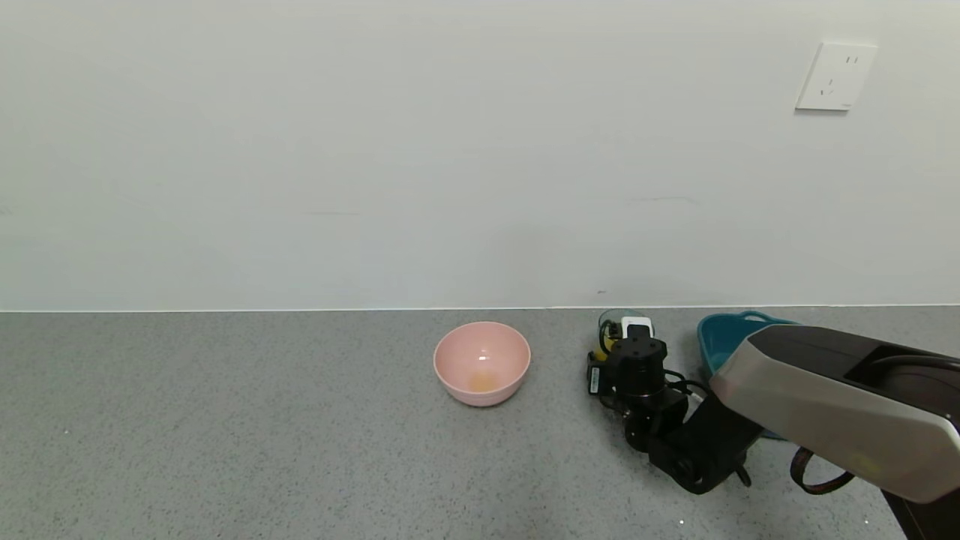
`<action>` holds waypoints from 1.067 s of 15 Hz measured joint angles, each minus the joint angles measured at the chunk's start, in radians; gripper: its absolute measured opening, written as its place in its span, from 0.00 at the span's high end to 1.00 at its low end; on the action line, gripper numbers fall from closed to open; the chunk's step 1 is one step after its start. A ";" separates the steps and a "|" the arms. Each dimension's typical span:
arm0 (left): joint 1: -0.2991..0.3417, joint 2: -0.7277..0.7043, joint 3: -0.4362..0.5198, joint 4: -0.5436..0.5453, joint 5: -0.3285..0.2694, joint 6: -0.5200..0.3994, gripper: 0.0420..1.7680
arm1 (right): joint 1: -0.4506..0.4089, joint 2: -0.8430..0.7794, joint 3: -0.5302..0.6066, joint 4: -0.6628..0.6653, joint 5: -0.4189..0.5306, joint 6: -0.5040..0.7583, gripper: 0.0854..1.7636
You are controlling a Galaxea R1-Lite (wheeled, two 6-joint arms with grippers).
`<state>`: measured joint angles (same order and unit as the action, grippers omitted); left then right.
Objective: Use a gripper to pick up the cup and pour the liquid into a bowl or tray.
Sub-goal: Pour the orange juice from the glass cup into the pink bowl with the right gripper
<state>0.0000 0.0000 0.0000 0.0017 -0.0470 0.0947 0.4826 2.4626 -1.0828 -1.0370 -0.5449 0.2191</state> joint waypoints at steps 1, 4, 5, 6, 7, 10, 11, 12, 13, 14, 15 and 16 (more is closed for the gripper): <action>0.000 0.000 0.000 0.000 0.000 0.000 0.03 | 0.000 0.000 0.001 0.000 0.000 0.000 0.26; 0.000 0.000 0.000 0.000 0.000 0.000 0.03 | 0.000 0.000 0.002 0.000 0.001 -0.001 0.26; 0.000 0.000 0.000 0.000 0.000 0.000 0.03 | 0.000 -0.001 0.003 0.000 0.001 0.000 0.26; 0.000 0.000 0.000 0.000 0.000 0.000 0.03 | 0.000 -0.001 0.003 0.000 0.003 -0.001 0.26; 0.000 0.000 0.000 0.000 0.000 0.000 0.03 | 0.000 -0.002 0.004 0.000 0.003 -0.001 0.26; 0.000 0.000 0.000 0.000 0.000 0.000 0.03 | -0.001 -0.005 0.005 0.000 0.003 -0.001 0.26; 0.000 0.000 0.000 0.000 0.000 0.000 0.03 | -0.002 -0.006 0.006 0.000 0.004 -0.004 0.26; 0.000 0.000 0.000 0.000 0.000 0.000 0.03 | -0.002 -0.009 0.007 0.001 0.005 -0.007 0.26; 0.000 0.000 0.000 0.000 0.000 0.000 0.03 | -0.003 -0.013 0.007 0.004 0.006 -0.010 0.26; 0.000 0.000 0.000 0.000 0.000 0.000 0.03 | -0.003 -0.018 0.007 0.005 0.007 -0.012 0.26; 0.000 0.000 0.000 0.000 0.000 0.000 0.03 | -0.003 -0.026 0.007 0.007 0.007 -0.015 0.26; 0.000 0.000 0.000 0.000 0.000 0.000 0.03 | -0.002 -0.036 0.007 0.008 0.009 -0.026 0.26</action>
<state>0.0000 0.0000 0.0000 0.0017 -0.0470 0.0947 0.4806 2.4266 -1.0755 -1.0294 -0.5357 0.1928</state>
